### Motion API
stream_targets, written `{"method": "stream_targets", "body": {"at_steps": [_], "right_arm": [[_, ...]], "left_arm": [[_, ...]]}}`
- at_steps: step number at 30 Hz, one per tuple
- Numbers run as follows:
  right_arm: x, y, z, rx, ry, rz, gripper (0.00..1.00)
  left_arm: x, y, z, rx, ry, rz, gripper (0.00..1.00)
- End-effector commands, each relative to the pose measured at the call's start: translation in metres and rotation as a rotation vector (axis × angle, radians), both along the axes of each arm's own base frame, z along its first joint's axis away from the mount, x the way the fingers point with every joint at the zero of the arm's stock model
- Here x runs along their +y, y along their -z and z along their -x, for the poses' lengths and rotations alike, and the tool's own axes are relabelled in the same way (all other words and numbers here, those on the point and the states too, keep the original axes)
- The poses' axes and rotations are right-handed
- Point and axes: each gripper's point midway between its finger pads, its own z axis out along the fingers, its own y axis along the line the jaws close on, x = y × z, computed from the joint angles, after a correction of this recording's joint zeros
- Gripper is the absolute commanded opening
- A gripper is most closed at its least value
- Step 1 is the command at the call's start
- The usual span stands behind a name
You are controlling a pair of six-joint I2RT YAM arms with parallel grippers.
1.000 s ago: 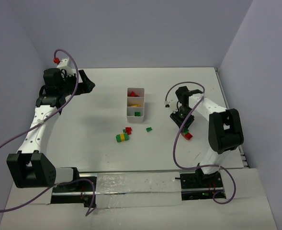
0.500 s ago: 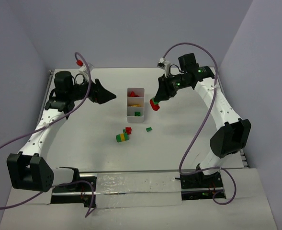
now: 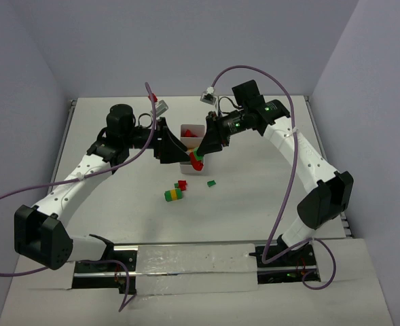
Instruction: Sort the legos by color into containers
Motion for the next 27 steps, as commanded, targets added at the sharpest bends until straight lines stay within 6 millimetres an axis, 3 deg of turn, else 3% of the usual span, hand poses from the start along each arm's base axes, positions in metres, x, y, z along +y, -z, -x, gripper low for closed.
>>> {"method": "stream_targets", "body": {"at_steps": [1, 14, 27], "right_arm": [[0.000, -0.038, 0.019, -0.066, -0.051, -0.101, 0.00], [0.000, -0.043, 0.029, -0.081, -0.084, -0.125, 0.00], [0.002, -0.041, 0.023, -0.087, -0.078, -0.117, 0.00]], "left_arm": [[-0.008, -0.015, 0.008, -0.041, 0.070, 0.059, 0.84], [-0.012, -0.016, 0.007, 0.004, 0.091, 0.080, 0.66], [-0.016, -0.016, 0.025, 0.023, 0.170, 0.099, 0.61]]}}
